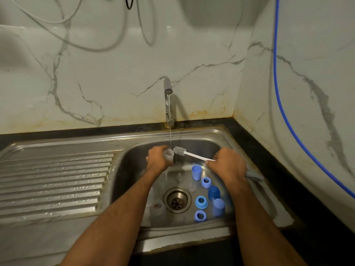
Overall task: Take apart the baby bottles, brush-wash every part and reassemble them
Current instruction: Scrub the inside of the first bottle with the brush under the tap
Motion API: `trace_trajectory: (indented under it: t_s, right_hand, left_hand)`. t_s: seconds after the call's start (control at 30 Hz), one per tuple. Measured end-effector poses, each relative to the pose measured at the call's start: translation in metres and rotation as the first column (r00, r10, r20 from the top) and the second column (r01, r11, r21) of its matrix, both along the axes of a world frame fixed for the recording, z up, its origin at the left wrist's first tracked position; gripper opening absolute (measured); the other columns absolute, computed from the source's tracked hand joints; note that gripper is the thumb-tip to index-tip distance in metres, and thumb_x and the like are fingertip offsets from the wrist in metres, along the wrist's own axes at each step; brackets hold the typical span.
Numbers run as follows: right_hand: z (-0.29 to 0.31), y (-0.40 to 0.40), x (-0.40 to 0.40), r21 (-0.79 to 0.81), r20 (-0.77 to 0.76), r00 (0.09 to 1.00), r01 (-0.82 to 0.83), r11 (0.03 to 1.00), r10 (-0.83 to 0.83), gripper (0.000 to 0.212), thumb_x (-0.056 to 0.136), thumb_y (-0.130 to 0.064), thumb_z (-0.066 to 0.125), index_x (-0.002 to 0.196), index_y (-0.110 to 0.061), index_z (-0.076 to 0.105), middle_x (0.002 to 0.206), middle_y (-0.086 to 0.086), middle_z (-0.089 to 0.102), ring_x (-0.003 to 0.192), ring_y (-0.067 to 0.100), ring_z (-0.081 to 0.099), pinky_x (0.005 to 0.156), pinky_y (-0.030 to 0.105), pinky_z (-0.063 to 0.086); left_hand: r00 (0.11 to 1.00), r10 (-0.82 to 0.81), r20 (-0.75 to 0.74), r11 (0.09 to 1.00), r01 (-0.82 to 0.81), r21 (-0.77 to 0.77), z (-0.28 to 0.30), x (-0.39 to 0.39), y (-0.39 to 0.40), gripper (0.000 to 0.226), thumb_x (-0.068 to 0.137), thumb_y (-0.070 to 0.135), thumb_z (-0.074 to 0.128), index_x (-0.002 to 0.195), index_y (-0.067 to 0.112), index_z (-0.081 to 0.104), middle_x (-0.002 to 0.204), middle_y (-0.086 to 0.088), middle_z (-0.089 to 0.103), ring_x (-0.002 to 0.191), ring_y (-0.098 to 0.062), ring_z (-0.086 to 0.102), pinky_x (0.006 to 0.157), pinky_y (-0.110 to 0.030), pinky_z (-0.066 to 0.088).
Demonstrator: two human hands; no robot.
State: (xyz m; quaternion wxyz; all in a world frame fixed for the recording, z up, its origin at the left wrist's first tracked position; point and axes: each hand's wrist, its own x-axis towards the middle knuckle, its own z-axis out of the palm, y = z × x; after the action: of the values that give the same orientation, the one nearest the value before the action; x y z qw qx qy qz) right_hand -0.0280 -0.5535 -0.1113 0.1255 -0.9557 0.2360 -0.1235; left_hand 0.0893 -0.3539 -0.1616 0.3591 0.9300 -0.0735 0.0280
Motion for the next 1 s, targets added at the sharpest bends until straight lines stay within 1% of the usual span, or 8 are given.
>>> trace_trajectory:
  t_s: [0.07, 0.13, 0.33, 0.47, 0.7, 0.83, 0.93, 1.0]
  right_hand:
    - [0.005, 0.0, -0.005, 0.011, 0.014, 1.0, -0.007, 1.0, 0.007, 0.027, 0.088, -0.047, 0.069, 0.085, -0.02, 0.073, 0.075, -0.002, 0.062, 0.068, 0.016, 0.053, 0.058, 0.027, 0.033]
    - [0.007, -0.001, -0.008, 0.026, 0.021, 1.0, -0.017, 1.0, 0.016, 0.027, 0.088, -0.046, 0.069, 0.083, -0.02, 0.074, 0.072, -0.003, 0.062, 0.065, 0.015, 0.052, 0.054, 0.026, 0.031]
    - [0.008, 0.0, -0.008, 0.025, 0.021, 0.997, -0.075, 0.997, 0.075, 0.03, 0.086, -0.049, 0.07, 0.076, -0.021, 0.073, 0.07, -0.004, 0.065, 0.067, 0.013, 0.059, 0.059, 0.027, 0.042]
    - [0.008, -0.002, -0.003, 0.025, 0.019, 0.996, -0.087, 0.996, 0.087, 0.03, 0.084, -0.05, 0.073, 0.073, -0.021, 0.071, 0.069, -0.005, 0.066, 0.068, 0.012, 0.062, 0.064, 0.029, 0.052]
    - [0.012, 0.001, 0.006, 0.023, -0.05, 0.984, -0.169, 0.985, 0.17, 0.028, 0.088, -0.045, 0.073, 0.076, -0.019, 0.073, 0.066, -0.004, 0.062, 0.061, 0.009, 0.055, 0.05, 0.023, 0.033]
    - [0.0, 0.01, 0.016, 0.09, -0.001, 0.98, -0.196, 0.976, 0.197, 0.028, 0.087, -0.044, 0.073, 0.075, -0.019, 0.07, 0.065, -0.004, 0.061, 0.063, 0.013, 0.06, 0.052, 0.025, 0.039]
    - [-0.007, 0.015, 0.02, 0.128, 0.032, 0.98, -0.198, 0.972, 0.195, 0.03, 0.088, -0.046, 0.072, 0.076, -0.019, 0.066, 0.067, -0.002, 0.06, 0.065, 0.017, 0.061, 0.059, 0.031, 0.049]
    - [-0.01, 0.014, 0.02, 0.149, 0.049, 0.981, -0.195, 0.969, 0.19, 0.032, 0.088, -0.046, 0.072, 0.073, -0.02, 0.065, 0.063, -0.003, 0.058, 0.059, 0.015, 0.057, 0.056, 0.03, 0.045]
  left_hand:
    - [1.0, 0.02, -0.002, 1.0, -0.02, -0.02, -0.007, 0.005, 0.001, 0.044, 0.061, 0.028, 0.089, 0.095, 0.047, 0.067, 0.109, 0.004, 0.068, 0.102, -0.019, 0.063, 0.095, -0.051, 0.052]
    - [0.998, 0.061, -0.029, 0.997, -0.062, -0.052, -0.008, 0.006, 0.002, 0.043, 0.066, 0.025, 0.088, 0.09, 0.05, 0.063, 0.119, 0.003, 0.057, 0.106, -0.02, 0.058, 0.104, -0.057, 0.043]
    - [0.994, 0.106, -0.036, 0.994, -0.107, -0.025, 0.006, 0.0, 0.002, 0.044, 0.08, 0.021, 0.083, 0.118, 0.035, 0.068, 0.131, -0.001, 0.038, 0.121, -0.027, 0.046, 0.107, -0.055, 0.028]
    - [0.999, 0.044, 0.023, 0.998, -0.045, 0.045, 0.007, 0.005, -0.002, 0.05, 0.08, 0.02, 0.083, 0.124, 0.036, 0.066, 0.132, -0.001, 0.04, 0.125, -0.027, 0.044, 0.109, -0.057, 0.027]
    - [0.975, -0.177, 0.131, 0.953, 0.137, 0.27, -0.001, 0.014, 0.001, 0.048, 0.078, 0.023, 0.084, 0.122, 0.036, 0.067, 0.125, 0.009, 0.044, 0.12, -0.018, 0.042, 0.11, -0.042, 0.027]
    - [0.942, -0.267, 0.205, 0.941, 0.209, 0.267, 0.0, 0.012, -0.007, 0.046, 0.078, 0.024, 0.083, 0.119, 0.034, 0.066, 0.126, 0.009, 0.047, 0.122, -0.016, 0.042, 0.111, -0.039, 0.027]
    - [0.949, -0.238, 0.206, 0.958, 0.195, 0.21, 0.004, 0.009, -0.012, 0.064, 0.073, 0.024, 0.088, 0.131, 0.025, 0.06, 0.134, 0.003, 0.049, 0.127, -0.021, 0.044, 0.112, -0.038, 0.039]
    - [0.969, -0.158, 0.188, 0.985, 0.141, 0.101, 0.005, 0.007, -0.006, 0.079, 0.065, 0.02, 0.093, 0.136, 0.019, 0.057, 0.137, -0.002, 0.049, 0.129, -0.022, 0.045, 0.111, -0.032, 0.039]
